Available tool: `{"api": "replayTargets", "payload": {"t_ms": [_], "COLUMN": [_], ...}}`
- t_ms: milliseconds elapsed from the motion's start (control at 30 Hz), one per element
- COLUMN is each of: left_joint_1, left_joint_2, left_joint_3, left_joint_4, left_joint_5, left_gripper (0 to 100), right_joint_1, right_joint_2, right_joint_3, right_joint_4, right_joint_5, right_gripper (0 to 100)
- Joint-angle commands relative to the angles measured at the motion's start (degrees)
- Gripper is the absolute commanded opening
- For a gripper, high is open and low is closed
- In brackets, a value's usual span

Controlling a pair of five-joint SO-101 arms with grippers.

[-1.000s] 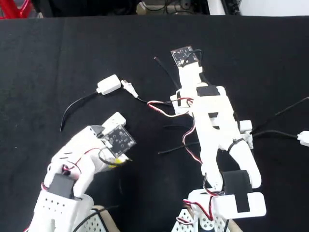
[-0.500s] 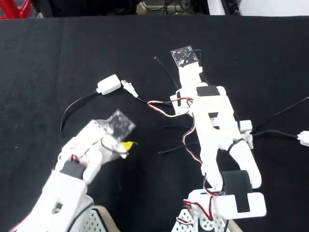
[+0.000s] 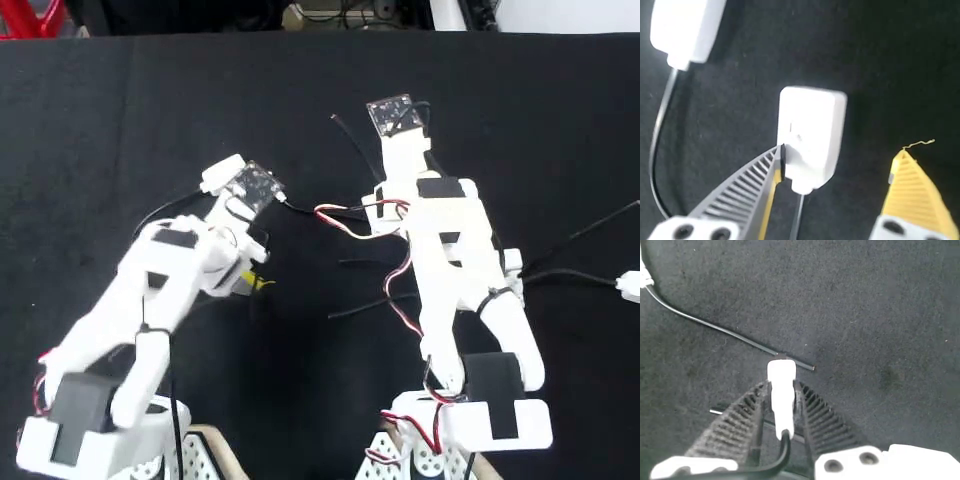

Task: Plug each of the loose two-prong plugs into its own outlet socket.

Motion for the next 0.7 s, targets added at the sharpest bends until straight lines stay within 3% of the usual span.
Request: {"api": "replayTargets", "payload": {"t_ms": [0, 267, 400, 667], "left_joint_1": [-2.3, -3.6, -5.5, -5.4], "left_joint_2": [2.2, 10.5, 15.2, 9.6], "left_joint_3": [-5.0, -12.3, -19.0, -18.8], "left_joint_4": [2.3, 3.2, 7.8, 13.5], "left_joint_5": [0.1, -2.8, -1.8, 4.8], "left_gripper": [34, 27, 24, 35], "right_joint_1": [0.5, 0.5, 0.5, 0.5], "right_joint_2": [-0.3, -0.3, -0.3, -0.3], "right_joint_3": [-2.9, -2.9, -2.9, -2.9], "right_joint_4": [0.1, 0.3, 0.4, 0.4], "right_joint_5": [0.2, 0.2, 0.2, 0.2], "right_gripper": [1.2, 1.2, 1.2, 1.2]}}
